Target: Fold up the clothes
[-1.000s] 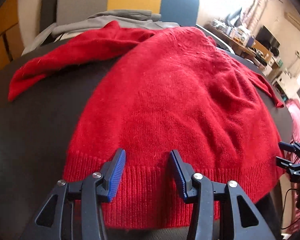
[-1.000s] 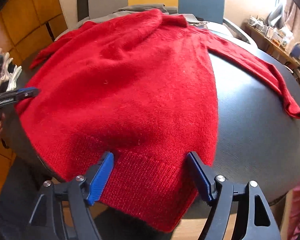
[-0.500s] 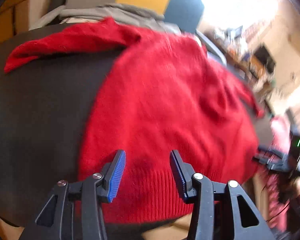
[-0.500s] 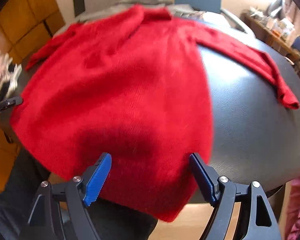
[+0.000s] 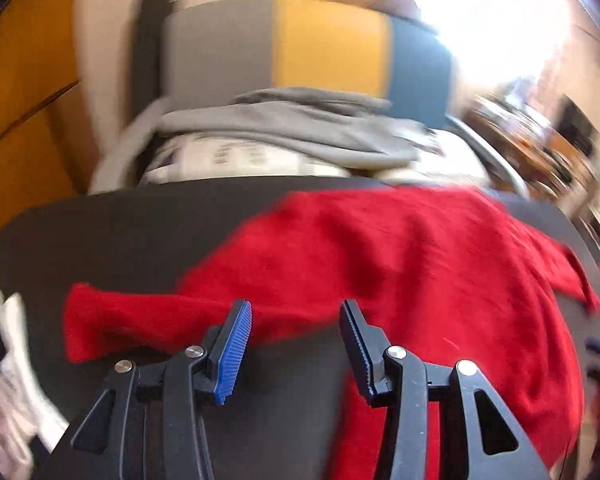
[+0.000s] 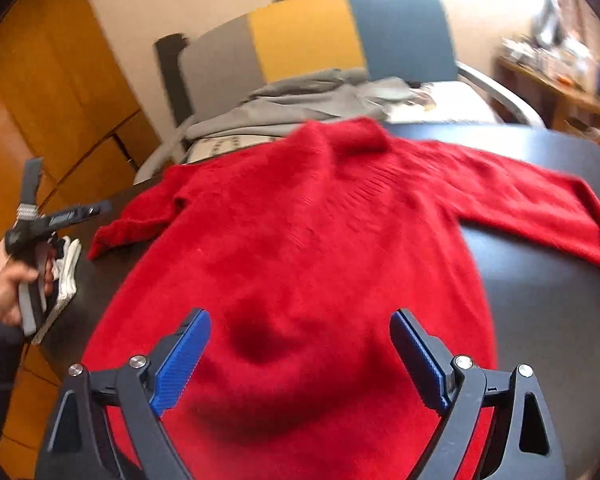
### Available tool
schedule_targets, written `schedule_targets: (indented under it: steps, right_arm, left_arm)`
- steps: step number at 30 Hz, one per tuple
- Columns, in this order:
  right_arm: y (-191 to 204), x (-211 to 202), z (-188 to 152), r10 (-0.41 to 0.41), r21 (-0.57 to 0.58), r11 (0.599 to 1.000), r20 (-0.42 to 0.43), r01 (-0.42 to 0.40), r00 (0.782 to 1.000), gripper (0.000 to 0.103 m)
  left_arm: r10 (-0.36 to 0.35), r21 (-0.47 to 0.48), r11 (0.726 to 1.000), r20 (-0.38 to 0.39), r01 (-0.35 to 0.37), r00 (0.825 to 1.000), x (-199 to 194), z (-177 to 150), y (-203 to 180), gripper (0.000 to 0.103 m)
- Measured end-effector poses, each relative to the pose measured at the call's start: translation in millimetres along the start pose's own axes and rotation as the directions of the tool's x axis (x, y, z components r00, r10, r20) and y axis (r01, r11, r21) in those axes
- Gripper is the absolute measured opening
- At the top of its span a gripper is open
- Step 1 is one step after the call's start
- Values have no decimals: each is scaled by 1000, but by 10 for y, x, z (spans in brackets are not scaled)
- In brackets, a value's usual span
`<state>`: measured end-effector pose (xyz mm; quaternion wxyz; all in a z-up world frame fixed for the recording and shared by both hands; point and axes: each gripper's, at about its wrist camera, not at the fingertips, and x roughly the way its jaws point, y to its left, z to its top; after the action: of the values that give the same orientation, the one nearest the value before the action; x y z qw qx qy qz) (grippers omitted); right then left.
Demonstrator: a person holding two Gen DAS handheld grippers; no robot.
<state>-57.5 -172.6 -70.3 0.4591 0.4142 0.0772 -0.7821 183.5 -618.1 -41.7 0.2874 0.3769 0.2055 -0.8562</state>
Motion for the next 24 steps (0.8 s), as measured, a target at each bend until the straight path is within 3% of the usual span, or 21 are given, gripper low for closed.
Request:
schedule_targets:
  steps: [2, 4, 6, 8, 9, 11, 14, 17, 19, 24]
  right_arm:
    - [122, 87, 55, 34, -33, 999, -7, -34, 999, 95]
    - [235, 266, 85, 82, -52, 995, -28, -84, 996, 95]
    - [356, 428, 112, 107, -86, 990, -44, -111, 993, 95]
    - [526, 609, 153, 127, -129, 983, -63, -134, 990, 95]
    - [597, 677, 170, 138, -143, 979, -69, -147, 988, 95]
    - [765, 829, 197, 163, -171, 969, -86, -176, 983, 95]
    - [959, 968, 228, 199, -195, 957, -103, -216, 975, 95]
    - [1172, 1026, 312, 223, -258, 935, -99, -241, 970, 96]
    - [1311, 1064, 363, 235, -302, 919, -94, -253, 967, 100]
    - [1453, 1213, 361, 242, -349, 898, -111, -266, 964, 100]
  left_arm:
    - [-42, -153, 987, 36, 47, 998, -53, -30, 429, 47]
    - [-76, -301, 949, 51, 88, 996, -107, -161, 910, 50]
    - [-119, -454, 881, 61, 134, 991, -128, -329, 1353, 52]
    - [-169, -598, 782, 71, 177, 983, -124, -517, 1761, 56]
    - [-185, -638, 747, 68, 185, 980, -115, -565, 1883, 59]
    - [-172, -624, 765, 40, 160, 984, -108, -505, 1888, 61]
    - [-184, -616, 776, -13, 137, 983, -14, -389, 1814, 75]
    - [-203, -655, 751, -116, 79, 972, 259, -286, 1748, 75]
    - [-188, -652, 758, -179, 26, 966, 443, -224, 1735, 75]
    - [-188, -704, 709, -253, -47, 949, 686, -194, 1852, 75]
